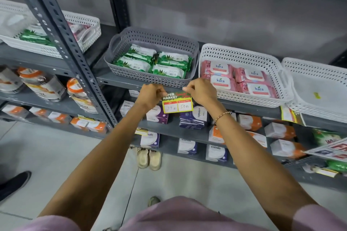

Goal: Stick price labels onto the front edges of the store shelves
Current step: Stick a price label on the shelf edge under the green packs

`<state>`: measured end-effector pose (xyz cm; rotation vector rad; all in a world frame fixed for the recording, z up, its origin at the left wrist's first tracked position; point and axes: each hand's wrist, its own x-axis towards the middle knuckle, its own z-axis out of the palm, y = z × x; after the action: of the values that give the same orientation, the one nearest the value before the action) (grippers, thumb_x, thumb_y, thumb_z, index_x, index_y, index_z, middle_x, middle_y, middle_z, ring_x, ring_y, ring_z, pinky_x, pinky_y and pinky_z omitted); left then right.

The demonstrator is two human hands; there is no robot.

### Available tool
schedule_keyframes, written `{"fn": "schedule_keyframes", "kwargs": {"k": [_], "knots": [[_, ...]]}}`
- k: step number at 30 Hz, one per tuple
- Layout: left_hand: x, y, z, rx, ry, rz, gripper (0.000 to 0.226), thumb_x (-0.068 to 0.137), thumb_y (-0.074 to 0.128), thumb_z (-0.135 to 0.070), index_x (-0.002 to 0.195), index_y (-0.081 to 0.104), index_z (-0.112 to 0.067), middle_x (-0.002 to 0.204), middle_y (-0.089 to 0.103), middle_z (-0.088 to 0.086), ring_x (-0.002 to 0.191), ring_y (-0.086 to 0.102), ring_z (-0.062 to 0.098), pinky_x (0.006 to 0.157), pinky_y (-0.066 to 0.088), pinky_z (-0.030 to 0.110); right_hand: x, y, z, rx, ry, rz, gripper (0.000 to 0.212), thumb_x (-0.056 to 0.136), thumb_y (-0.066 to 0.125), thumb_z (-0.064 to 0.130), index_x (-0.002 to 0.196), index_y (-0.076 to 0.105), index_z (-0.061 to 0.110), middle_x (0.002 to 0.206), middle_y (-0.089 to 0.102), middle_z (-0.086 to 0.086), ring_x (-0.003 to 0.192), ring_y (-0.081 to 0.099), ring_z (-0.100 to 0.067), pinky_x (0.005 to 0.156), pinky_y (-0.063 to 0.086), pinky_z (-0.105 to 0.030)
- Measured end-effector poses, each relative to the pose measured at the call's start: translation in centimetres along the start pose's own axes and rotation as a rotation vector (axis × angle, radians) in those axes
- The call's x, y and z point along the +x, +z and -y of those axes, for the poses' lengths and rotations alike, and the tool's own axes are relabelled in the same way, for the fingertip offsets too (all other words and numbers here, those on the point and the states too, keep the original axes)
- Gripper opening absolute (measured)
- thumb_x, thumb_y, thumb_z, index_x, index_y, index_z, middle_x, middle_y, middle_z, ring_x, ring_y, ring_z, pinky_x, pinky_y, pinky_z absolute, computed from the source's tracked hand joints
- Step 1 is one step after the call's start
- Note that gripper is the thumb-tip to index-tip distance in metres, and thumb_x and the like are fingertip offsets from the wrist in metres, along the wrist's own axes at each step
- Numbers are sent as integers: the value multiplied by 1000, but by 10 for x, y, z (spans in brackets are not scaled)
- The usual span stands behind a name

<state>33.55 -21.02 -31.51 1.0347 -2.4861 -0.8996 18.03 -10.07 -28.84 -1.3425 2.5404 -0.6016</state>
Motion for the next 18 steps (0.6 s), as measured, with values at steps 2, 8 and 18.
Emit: {"fn": "schedule_keyframes", "kwargs": {"k": [2,8,18], "knots": [[-2,-8,7,-12,-6,-29,13,89,63,-13,85,70,-3,80,74,14,61,55,10,57,35,7,0,5,6,26,-12,41,18,85,64,36,77,69,22,81,73,3,72,63,-15,59,39,-27],[-2,-17,32,-27,-69,-68,24,88,65,-23,88,68,0,83,72,18,67,57,18,61,36,24,1,39,21,102,23,-13,10,88,62,18,88,72,21,96,74,1,88,66,-19,71,53,-33],[3,-10,82,-151,-258,-112,15,84,70,-18,90,72,-5,90,75,12,78,60,7,71,38,4,-10,97,39,379,199,-182,7,80,71,26,77,71,20,78,75,-1,74,67,-17,62,50,-27]]}}
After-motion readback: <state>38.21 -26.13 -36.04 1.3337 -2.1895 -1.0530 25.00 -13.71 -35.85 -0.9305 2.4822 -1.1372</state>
